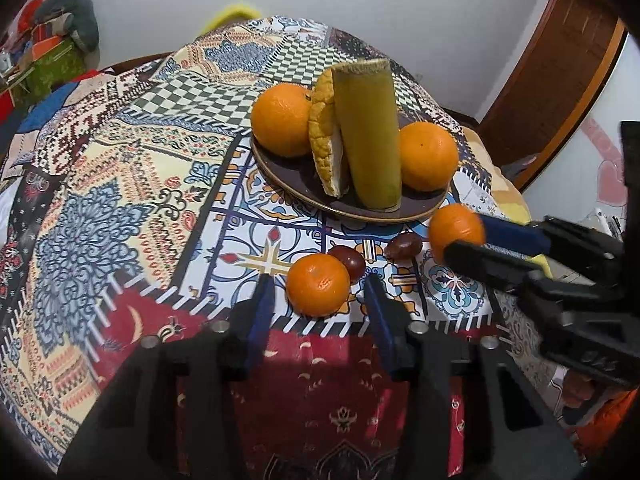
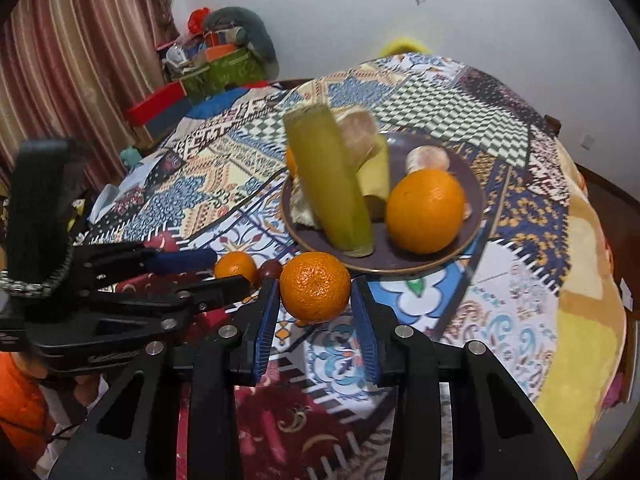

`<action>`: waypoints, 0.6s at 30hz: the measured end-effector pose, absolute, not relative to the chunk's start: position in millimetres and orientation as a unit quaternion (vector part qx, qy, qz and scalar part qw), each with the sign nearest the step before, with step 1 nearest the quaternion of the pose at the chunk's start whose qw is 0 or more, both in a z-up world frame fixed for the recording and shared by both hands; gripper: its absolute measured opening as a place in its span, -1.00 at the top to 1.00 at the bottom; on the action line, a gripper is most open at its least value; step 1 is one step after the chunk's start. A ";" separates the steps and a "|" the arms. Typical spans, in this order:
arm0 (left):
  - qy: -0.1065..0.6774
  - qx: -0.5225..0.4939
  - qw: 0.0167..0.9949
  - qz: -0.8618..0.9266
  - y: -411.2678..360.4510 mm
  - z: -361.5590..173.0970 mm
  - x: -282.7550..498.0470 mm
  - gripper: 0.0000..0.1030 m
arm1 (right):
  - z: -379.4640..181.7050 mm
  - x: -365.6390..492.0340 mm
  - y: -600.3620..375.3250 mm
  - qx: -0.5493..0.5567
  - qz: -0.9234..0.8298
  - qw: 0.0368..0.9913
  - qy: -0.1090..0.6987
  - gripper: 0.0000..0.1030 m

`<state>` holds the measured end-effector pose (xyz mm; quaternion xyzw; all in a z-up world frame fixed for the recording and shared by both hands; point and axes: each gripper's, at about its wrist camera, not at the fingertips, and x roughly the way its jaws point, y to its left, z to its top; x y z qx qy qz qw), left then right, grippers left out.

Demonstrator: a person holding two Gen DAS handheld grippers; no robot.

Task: Organize fruits
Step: 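Grasp a small mandarin with the right gripper while the left grasps the other mandarin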

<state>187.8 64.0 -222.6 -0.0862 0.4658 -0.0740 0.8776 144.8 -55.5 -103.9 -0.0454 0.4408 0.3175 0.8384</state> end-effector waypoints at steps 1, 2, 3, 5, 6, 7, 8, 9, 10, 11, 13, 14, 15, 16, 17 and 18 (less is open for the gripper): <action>0.469 -0.089 0.875 -0.075 63.8 -224.7 189.7 0.29 | -102.3 145.2 -58.2 -0.044 0.315 0.841 0.438 0.34; 0.469 -0.090 0.875 -0.074 64.1 -225.5 190.0 0.31 | -100.6 145.8 -61.7 -0.042 0.311 0.844 0.436 0.34; 0.468 -0.092 0.876 -0.073 64.6 -225.8 190.1 0.35 | -99.5 146.6 -63.6 -0.040 0.309 0.845 0.434 0.34; 0.468 -0.095 0.875 -0.074 65.7 -225.9 190.4 0.35 | -97.2 148.7 -68.6 -0.035 0.304 0.849 0.431 0.34; 0.468 -0.095 0.876 -0.071 66.2 -225.2 190.0 0.35 | -96.1 149.7 -71.4 -0.033 0.302 0.850 0.430 0.34; 0.466 -0.093 0.877 -0.067 66.5 -223.8 189.5 0.35 | -95.5 150.3 -73.9 -0.031 0.300 0.852 0.429 0.34; 0.465 -0.093 0.878 -0.066 66.7 -222.0 188.8 0.36 | -94.5 150.6 -75.6 -0.029 0.299 0.853 0.427 0.34; 0.461 -0.094 0.880 -0.066 67.1 -219.2 187.8 0.36 | -93.1 151.1 -77.8 -0.027 0.297 0.855 0.425 0.34; 0.457 -0.095 0.882 -0.065 67.4 -215.4 186.9 0.36 | -92.1 151.1 -78.4 -0.027 0.296 0.855 0.424 0.34; 0.452 -0.094 0.885 -0.064 67.0 -210.8 186.3 0.36 | -90.6 151.5 -80.0 -0.026 0.294 0.857 0.422 0.34; 0.441 -0.091 0.891 -0.062 65.5 -201.1 185.3 0.36 | -88.1 152.1 -82.4 -0.025 0.291 0.860 0.417 0.34; 0.434 -0.090 0.894 -0.063 64.4 -195.3 185.0 0.36 | -86.2 152.6 -83.9 -0.024 0.290 0.862 0.415 0.34; 0.428 -0.090 0.897 -0.065 63.5 -190.4 184.9 0.36 | -84.5 153.0 -85.2 -0.024 0.289 0.864 0.412 0.34; 0.420 -0.089 0.901 -0.066 61.9 -184.2 185.4 0.36 | -82.7 153.7 -86.2 -0.024 0.288 0.866 0.409 0.34; 0.412 -0.088 0.904 -0.067 60.1 -178.4 186.0 0.36 | -81.4 154.1 -88.0 -0.024 0.287 0.867 0.407 0.34; 0.405 -0.087 0.907 -0.069 58.3 -172.8 186.9 0.36 | -79.6 155.0 -89.2 -0.024 0.286 0.869 0.404 0.34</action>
